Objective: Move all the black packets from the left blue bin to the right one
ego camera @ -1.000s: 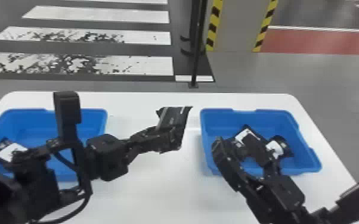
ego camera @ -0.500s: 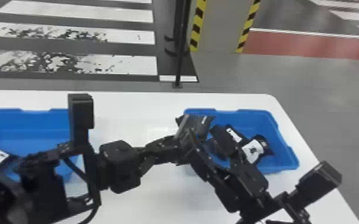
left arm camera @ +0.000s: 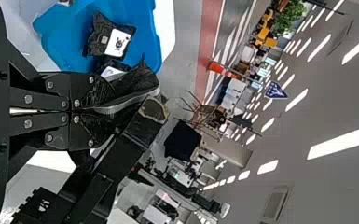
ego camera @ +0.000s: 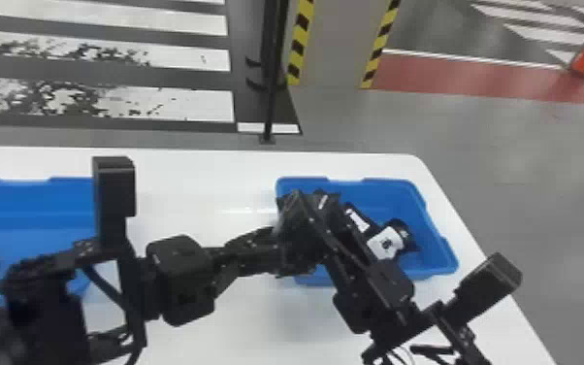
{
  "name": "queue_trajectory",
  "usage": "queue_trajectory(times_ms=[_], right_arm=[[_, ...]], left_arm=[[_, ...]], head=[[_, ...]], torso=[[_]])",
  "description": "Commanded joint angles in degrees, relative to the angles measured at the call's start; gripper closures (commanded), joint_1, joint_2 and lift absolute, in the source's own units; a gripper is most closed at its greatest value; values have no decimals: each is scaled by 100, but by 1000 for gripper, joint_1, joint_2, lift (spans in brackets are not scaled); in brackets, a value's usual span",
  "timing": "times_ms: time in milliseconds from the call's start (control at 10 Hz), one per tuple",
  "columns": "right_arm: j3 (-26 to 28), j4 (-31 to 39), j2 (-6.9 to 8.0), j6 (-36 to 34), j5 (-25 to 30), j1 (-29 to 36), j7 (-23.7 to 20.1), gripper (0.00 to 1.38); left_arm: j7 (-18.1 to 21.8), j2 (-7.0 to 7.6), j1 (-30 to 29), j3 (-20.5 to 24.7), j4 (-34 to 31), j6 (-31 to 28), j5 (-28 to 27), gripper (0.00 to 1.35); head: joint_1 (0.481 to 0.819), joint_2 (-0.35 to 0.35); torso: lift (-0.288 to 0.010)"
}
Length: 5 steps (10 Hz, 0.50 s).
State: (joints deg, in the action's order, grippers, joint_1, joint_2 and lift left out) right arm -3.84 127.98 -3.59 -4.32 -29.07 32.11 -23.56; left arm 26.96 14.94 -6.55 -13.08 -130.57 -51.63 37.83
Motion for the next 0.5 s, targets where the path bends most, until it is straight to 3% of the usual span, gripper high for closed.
queue_trajectory(times_ms=[0, 200, 400], right_arm=[[-28, 33, 7, 52, 62, 9, 1, 1266], [-28, 76, 7, 66, 97, 9, -17, 1269], [52, 48, 16, 80, 97, -61, -17, 1269]], left_arm=[[2, -9, -5, 6, 0, 16, 10, 1131], [-33, -26, -48, 40, 0, 101, 159, 1073], [-94, -97, -385, 360, 0, 87, 239, 163]], head=[[695, -213], [695, -211], [695, -207]], torso=[[-185], [-185], [-185]])
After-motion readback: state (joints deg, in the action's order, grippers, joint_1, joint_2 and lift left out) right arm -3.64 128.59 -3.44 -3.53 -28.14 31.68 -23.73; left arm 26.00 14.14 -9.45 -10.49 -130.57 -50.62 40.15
